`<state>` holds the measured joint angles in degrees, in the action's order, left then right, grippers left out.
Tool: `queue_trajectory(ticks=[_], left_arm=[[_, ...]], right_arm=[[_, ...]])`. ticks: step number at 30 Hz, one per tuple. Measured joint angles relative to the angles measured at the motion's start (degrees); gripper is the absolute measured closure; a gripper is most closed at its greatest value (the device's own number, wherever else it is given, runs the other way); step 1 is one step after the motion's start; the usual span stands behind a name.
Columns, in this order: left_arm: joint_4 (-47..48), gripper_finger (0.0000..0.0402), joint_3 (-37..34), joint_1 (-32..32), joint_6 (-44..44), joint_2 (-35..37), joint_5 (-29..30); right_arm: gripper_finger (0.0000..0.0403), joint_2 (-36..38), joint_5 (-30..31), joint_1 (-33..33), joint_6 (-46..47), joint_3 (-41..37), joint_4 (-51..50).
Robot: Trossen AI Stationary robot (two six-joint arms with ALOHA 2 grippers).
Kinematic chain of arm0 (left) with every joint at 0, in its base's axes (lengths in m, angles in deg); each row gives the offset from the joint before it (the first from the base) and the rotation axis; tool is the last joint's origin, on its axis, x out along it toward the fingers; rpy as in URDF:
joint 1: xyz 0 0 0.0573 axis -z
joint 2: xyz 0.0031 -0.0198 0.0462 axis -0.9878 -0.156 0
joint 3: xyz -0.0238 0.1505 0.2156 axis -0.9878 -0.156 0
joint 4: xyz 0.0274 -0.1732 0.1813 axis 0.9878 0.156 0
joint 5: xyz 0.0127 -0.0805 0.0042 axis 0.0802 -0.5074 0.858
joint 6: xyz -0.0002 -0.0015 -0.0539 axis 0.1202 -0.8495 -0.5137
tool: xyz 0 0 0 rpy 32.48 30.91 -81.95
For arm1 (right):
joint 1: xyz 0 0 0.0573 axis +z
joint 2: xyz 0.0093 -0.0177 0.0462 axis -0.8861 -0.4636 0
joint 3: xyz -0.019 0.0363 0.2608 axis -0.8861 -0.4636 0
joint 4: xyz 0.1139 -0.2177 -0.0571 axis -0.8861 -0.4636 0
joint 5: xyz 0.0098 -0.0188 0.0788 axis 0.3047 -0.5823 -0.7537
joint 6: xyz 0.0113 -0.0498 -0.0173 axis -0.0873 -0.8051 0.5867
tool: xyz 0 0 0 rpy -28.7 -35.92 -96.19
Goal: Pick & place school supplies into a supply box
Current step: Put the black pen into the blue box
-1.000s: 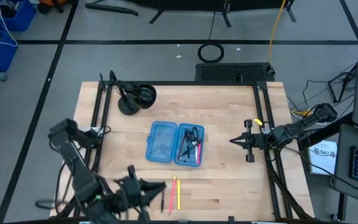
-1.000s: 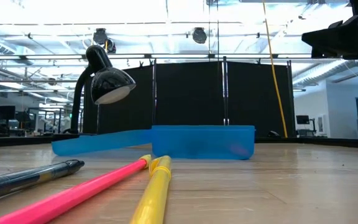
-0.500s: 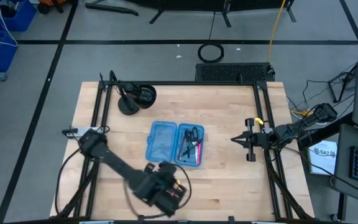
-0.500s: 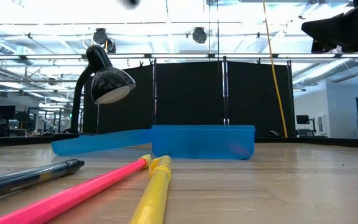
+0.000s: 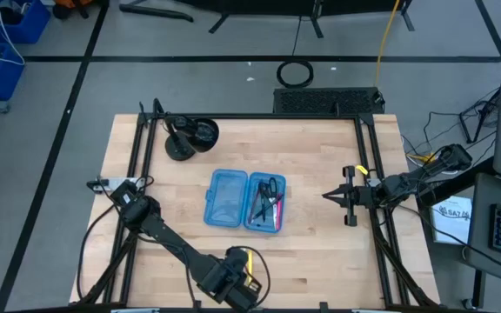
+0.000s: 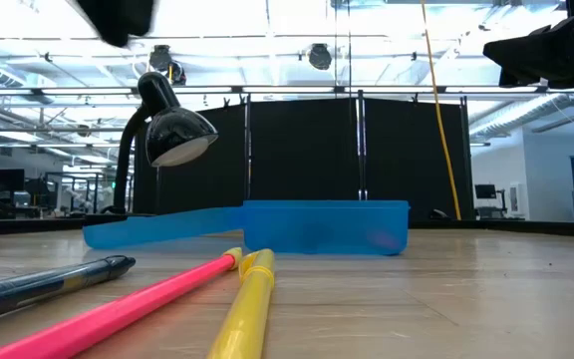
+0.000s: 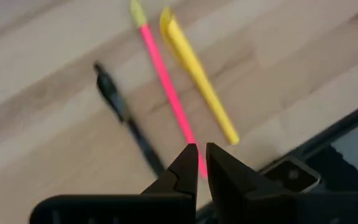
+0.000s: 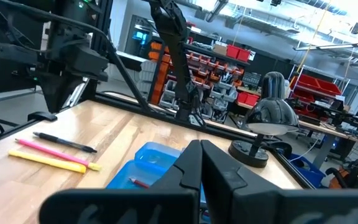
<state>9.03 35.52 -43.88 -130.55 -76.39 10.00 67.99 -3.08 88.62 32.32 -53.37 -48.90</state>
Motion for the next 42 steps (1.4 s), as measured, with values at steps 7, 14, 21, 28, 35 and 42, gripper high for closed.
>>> queue_trajectory(ticks=[7, 14, 21, 28, 35, 42], left_arm=[[-0.54, 0.0288, -2.97, 3.21, -5.05, -0.81, 0.66], [-4.63, 0.0185, -8.51, 2.97, -10.29, -0.59, -0.17], [-9.7, 0.0169, -14.28, 1.66, -8.92, -0.63, -4.28], [-17.1, 0.0203, -20.84, 1.01, -9.02, -0.02, -7.5], [-18.45, 0.0254, -24.01, 0.63, -9.57, 0.03, -8.74], [-18.44, 0.0335, -24.85, -0.43, -6.07, 0.13, -8.84]], right_arm=[[0.0403, 0.02, 0.0, 0.0, -0.85, 0.0, 0.0], [0.0403, 0.0, -0.02, 0.0, 0.52, 0.0, 0.85], [0.0403, 0.0, -0.02, 0.0, 3.37, 0.0, 1.51], [0.0403, 0.02, -0.04, 0.0, 4.96, 0.0, 1.45], [0.0403, 0.0, -0.04, 0.0, 5.18, 0.0, 1.36], [0.0403, 0.0, -0.04, -0.01, 5.43, 0.0, 1.29]])
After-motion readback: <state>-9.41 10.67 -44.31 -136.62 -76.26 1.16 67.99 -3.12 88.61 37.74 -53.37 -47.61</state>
